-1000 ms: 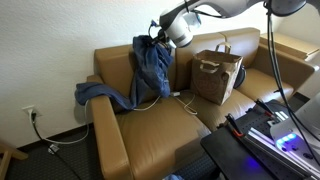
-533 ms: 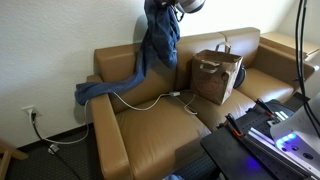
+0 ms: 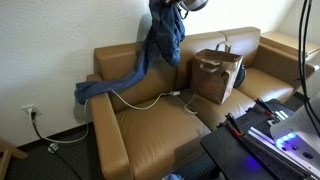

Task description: Move the bag to the right and place the blue cloth inside it

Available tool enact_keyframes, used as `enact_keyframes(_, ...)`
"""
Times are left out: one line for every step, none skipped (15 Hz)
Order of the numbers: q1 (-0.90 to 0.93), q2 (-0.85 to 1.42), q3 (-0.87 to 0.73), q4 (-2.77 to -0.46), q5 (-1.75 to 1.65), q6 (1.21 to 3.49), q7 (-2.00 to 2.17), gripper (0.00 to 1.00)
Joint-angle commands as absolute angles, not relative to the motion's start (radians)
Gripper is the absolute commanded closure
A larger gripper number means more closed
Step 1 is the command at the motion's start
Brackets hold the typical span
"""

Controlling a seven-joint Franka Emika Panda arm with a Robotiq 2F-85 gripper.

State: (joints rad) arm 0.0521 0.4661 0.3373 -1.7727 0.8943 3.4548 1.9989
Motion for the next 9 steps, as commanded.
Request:
enact_keyframes(0.024, 0.514, 0.226, -1.634, 0.88, 3.455, 2.06, 0.96)
enact_keyframes(0.0, 0.499, 0.214, -1.631, 0.882, 3.455, 2.082, 0.96)
enact_keyframes(-0.009, 0.49, 0.187, -1.62, 0.895, 3.454, 2.101, 0.96)
enact_keyframes(-0.018, 0.469, 0.158, -1.619, 0.905, 3.454, 2.121, 0.96)
enact_keyframes(-0.019, 0.455, 0.132, -1.602, 0.949, 3.452, 2.111, 0.96)
enact_keyframes(-0.03, 0.438, 0.112, -1.596, 0.965, 3.454, 2.123, 0.96)
enact_keyframes(-0.01, 0.416, 0.063, -1.601, 0.963, 3.454, 2.173, 0.96)
enact_keyframes(0.007, 0.398, 0.027, -1.594, 0.984, 3.454, 2.194, 0.96)
enact_keyframes(0.035, 0.366, -0.021, -1.606, 1.01, 3.454, 2.221, 0.96)
